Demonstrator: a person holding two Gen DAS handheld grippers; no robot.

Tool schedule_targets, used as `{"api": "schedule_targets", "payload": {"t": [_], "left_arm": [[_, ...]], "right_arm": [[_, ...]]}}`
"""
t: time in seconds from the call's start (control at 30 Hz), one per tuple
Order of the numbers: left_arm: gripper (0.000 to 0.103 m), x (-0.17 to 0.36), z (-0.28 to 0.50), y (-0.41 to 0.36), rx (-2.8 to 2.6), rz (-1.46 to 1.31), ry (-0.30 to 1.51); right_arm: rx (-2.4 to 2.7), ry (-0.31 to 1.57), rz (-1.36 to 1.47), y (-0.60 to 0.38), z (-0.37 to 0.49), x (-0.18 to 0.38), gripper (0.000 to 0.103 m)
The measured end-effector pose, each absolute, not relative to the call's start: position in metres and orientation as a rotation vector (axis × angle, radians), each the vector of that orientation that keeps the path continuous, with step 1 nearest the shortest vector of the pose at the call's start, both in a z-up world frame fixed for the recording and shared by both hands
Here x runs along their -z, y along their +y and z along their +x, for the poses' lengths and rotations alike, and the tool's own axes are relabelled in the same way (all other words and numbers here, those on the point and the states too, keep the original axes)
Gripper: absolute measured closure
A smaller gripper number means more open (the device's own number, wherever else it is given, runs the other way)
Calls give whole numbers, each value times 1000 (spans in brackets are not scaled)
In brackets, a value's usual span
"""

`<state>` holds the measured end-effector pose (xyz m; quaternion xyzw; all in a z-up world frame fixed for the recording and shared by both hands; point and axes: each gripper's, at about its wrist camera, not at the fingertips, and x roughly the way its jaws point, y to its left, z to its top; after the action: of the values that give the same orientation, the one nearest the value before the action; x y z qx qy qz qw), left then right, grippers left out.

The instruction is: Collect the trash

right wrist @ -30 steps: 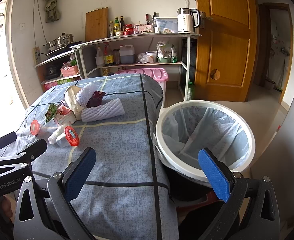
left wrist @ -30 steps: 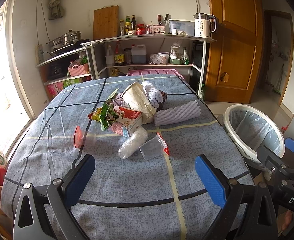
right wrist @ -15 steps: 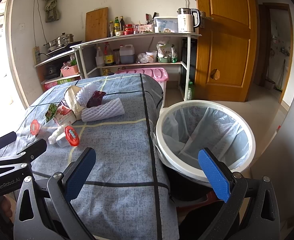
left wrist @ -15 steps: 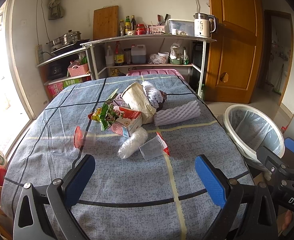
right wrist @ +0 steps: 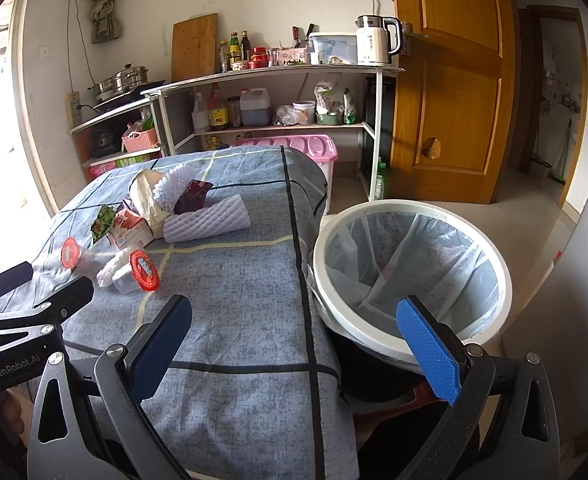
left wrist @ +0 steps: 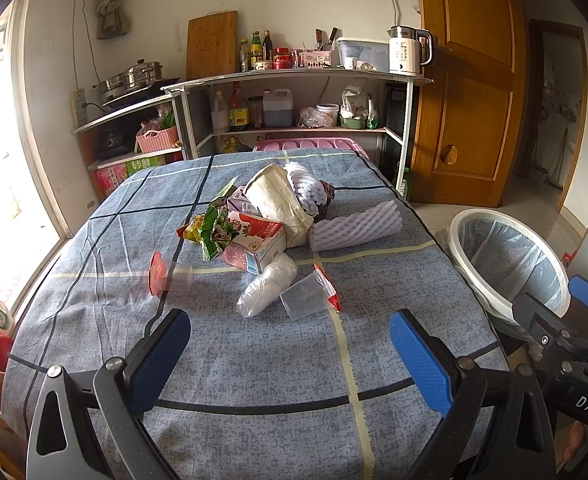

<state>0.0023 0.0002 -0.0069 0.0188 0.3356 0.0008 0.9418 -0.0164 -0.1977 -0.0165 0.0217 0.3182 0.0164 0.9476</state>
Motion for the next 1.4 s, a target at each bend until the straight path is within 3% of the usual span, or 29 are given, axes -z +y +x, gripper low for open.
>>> {"api": "schedule_targets", "payload": {"t": [0.23,0.7,0.77,0.87,1.13,1.4], "left_arm": [[2,8,2,7,20,32,694],[2,32,14,106,-31,-93,772],[8,34,18,116,-25,-125,785],[9,37,23,124,-23,-124,781],[10,47,50,147,-21,-178,800],[17,55,83,160,-22,-202,827]], "right_arm": [[-40,649,46,-196,-14,19,1],[-270,678,-4,-139,22,41,1],[-291,693,-13,-128,28,44,7],[-323,706,-48,-110,36,47,21],[-380,749,-75,-83,55,55,22],[-419,796,-75,-64,74,64,24]]}}
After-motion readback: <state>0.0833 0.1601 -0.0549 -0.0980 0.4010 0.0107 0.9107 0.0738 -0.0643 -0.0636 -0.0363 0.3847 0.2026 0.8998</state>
